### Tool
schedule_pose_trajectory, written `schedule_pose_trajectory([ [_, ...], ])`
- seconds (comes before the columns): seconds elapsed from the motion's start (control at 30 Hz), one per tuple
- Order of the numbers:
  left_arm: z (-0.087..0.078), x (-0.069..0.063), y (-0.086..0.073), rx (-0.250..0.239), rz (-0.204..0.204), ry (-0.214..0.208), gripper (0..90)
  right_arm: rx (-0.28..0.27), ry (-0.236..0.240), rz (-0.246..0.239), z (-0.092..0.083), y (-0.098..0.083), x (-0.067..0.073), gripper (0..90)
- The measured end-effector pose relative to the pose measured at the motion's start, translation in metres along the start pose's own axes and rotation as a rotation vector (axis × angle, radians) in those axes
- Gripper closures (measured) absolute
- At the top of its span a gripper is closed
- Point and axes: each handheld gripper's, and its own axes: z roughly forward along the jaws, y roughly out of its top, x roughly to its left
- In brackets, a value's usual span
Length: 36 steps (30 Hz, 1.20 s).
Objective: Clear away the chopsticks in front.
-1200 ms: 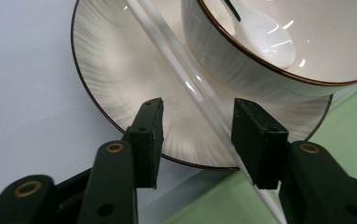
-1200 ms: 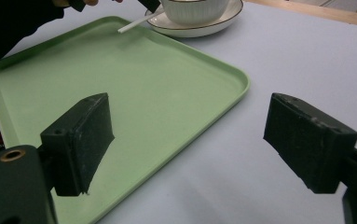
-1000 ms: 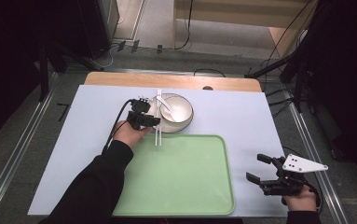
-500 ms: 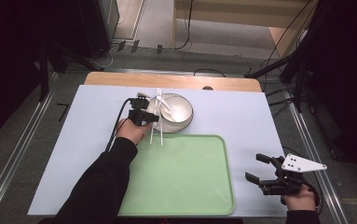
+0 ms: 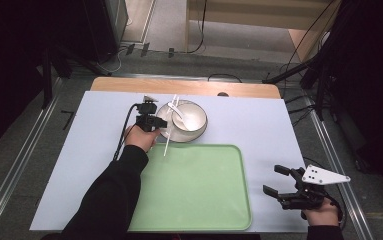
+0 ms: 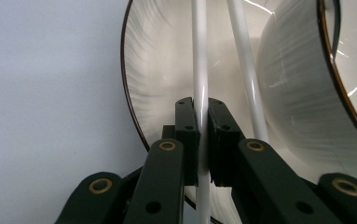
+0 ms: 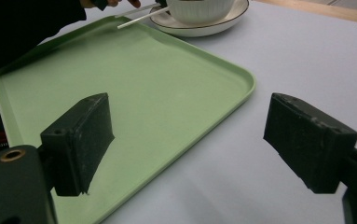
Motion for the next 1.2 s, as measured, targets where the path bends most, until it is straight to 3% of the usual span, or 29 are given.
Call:
schedule_pose_trajectory([
  [0.23, -0.015, 0.005, 0.002, -0.025, 0.000, -0.021, 85.7, -0.001, -0.001, 0.000, 0.000, 0.000, 0.000, 15.8],
  [0.33, -0.026, 0.008, 0.004, -0.033, -0.010, -0.053, 85.9, 0.001, 0.002, -0.002, 0.001, 0.001, 0.000, 15.8],
  [0.67, -0.071, 0.015, 0.001, -0.069, 0.042, -0.070, 85.9, 0.000, 0.007, -0.004, 0.004, 0.003, -0.001, 15.8],
  [0.97, -0.109, 0.002, -0.021, -0.074, 0.094, -0.186, 85.9, 0.003, 0.021, -0.013, 0.010, 0.007, -0.003, 15.8],
  [1.2, -0.123, -0.014, -0.045, -0.068, 0.157, -0.219, 85.9, 0.002, 0.034, -0.021, 0.015, 0.010, -0.003, 15.8],
])
